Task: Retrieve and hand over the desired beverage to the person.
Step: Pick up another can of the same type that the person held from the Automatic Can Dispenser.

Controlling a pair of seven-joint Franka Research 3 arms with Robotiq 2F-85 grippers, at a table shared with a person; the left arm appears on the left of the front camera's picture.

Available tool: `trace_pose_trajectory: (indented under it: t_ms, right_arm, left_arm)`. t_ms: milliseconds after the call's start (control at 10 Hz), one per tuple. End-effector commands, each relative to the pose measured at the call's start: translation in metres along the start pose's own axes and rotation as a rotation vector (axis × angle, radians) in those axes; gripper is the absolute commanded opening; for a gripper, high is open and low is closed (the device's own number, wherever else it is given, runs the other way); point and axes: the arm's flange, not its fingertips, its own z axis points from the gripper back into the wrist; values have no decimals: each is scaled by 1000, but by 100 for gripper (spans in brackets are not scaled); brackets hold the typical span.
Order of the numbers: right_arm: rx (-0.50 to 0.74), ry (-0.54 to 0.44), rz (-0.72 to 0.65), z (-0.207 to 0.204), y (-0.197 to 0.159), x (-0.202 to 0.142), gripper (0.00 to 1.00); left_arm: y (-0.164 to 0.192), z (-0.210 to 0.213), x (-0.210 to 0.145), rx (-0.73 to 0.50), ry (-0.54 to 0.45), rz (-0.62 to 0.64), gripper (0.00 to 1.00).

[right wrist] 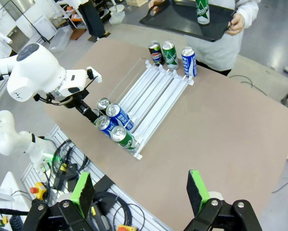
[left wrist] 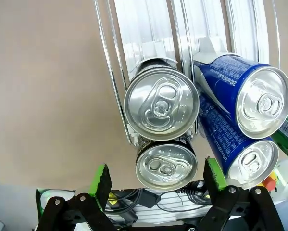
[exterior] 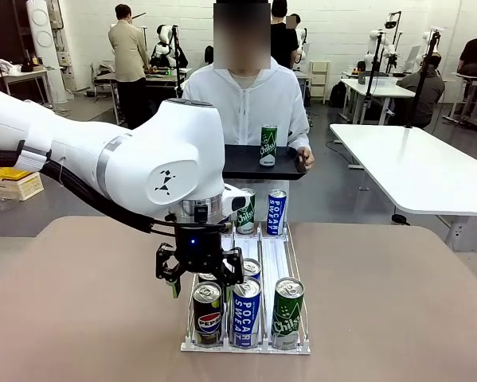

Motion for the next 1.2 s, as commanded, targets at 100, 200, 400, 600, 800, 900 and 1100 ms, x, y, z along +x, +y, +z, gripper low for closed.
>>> trace_pose_trajectory:
  t_ms: [100, 200, 400, 600, 800, 900, 1100]
  right_arm:
    - [8, -3, 2, -1, 0, -1, 100]
    - [8, -3, 2, -1, 0, -1, 100]
    - [8, -3, 2, -1, 0, -1, 100]
    - [8, -3, 2, -1, 0, -1, 100]
    - [8, -3, 2, -1, 0, -1, 100]
    - [8, -3, 2, -1, 0, -1, 100]
    - [8, -3, 2, -1, 0, -1, 100]
  left_arm:
    - [-3, 4, 1, 8, -5, 27, 100]
    - [-2, 5, 1, 4, -5, 29, 100]
    - [-1, 3, 2, 9, -1, 30, 100]
    - [0, 2, 4, 10, 0, 37, 100]
    - [1, 1, 4, 9, 7, 38, 100]
    - [1, 1, 4, 11, 6, 42, 100]
    - [1, 0, 6, 16, 10, 51, 100]
